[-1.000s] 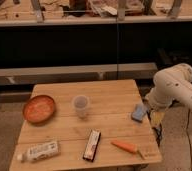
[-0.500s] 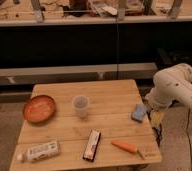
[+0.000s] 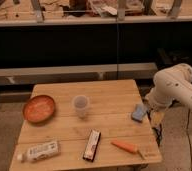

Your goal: Place the ceramic cup in the ceramic bowl

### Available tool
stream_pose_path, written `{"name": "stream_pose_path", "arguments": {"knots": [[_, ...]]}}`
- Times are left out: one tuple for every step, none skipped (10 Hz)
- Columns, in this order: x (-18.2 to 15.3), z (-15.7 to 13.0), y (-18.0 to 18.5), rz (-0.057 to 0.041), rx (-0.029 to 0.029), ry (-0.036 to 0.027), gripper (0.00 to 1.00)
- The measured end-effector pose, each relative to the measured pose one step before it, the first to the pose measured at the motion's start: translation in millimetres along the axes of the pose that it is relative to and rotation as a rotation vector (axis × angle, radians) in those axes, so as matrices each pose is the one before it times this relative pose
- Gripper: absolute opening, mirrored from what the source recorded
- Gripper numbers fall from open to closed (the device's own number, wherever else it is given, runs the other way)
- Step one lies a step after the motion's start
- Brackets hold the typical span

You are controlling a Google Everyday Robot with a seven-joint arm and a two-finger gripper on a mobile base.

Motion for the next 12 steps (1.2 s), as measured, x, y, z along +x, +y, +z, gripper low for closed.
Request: {"name": "stream_pose_path", "arguments": {"knots": [[-4.97,-2.6,-2.45,-0.00858,0.01381,-0.0031,0.8],[-12.15,-3.64,-4.47,-0.01013,0.0177,-0.00401,0.8],[-6.4,-0.44,-1.57,-0.00607,0.00464,-0.00254,0.8],[-3.24,-1.25,-1.75,-0.00434,0.00803,-0.00078,0.8],[0.52,-0.76,-0.61,0.00112,0.00417,-0.00078,0.8],[0.6,-1.07,-0.64,-0.00402,0.0065,-0.00203,0.8],[-4.39,-2.08,-2.46,-0.01278,0.00951,-0.00327,0.8],[-7.15,-1.62,-2.61,-0.01343,0.00741,-0.00354,0.8],[-9.74,-2.27,-4.49,-0.01617,0.01126,-0.00466,0.8],[-2.88,-1.19,-1.65,-0.00411,0.00686,-0.00197,0.8],[-0.83,-0.8,-1.26,-0.0015,0.00613,-0.00158,0.8],[-0.99,-1.34,-1.24,-0.0056,0.00538,-0.00182,0.8]]}}
